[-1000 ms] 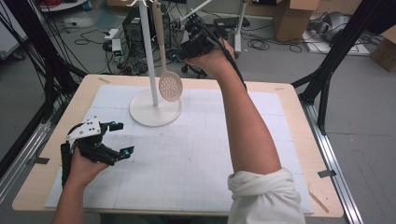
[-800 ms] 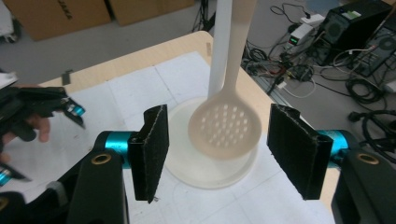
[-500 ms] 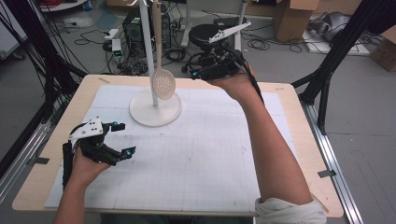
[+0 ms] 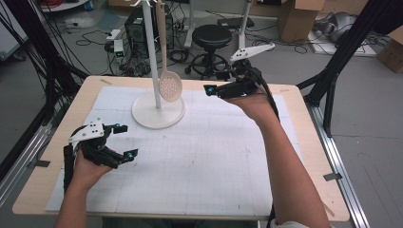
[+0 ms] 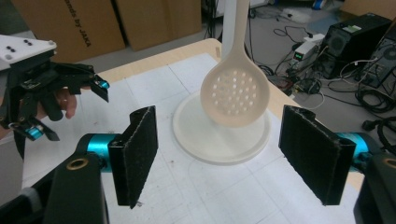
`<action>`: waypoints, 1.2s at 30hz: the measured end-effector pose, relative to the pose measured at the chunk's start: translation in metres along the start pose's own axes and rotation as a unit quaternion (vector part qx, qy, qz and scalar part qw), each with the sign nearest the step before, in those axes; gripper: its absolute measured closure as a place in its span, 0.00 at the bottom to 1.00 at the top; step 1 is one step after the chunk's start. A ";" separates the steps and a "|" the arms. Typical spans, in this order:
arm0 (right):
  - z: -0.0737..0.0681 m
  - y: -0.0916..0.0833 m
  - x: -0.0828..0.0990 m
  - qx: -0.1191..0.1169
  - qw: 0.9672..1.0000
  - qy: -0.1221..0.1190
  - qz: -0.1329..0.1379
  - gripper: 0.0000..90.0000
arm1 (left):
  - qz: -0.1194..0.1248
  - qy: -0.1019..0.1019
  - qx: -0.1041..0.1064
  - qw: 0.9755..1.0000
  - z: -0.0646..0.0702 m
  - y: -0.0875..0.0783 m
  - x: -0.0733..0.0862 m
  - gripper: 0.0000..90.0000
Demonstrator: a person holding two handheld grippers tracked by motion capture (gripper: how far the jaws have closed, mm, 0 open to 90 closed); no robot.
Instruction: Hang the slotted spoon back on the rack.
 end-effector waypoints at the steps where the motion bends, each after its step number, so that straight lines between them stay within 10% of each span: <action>1: -0.002 -0.002 0.003 -0.002 1.000 0.001 0.001 0.29 | 0.000 0.000 -0.001 1.000 0.000 0.000 0.000 0.02; 23: -0.040 -0.035 0.080 0.014 0.999 0.004 0.049 0.19 | -0.010 0.000 0.004 1.000 0.002 0.006 0.004 0.02; 36: -0.062 -0.031 0.144 0.029 0.996 0.045 0.066 0.16 | -0.012 -0.004 0.010 1.000 0.001 0.010 0.010 0.02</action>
Point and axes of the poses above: each handheld gripper's, and its own axes: y roughly forward along the jaws, x roughly out of its underside, z roughly to its right, the point moved 7 cm from there along y, roughly forward along the jaws, and after that the axes turned 12 degrees about -y, right-handed, at the moved point
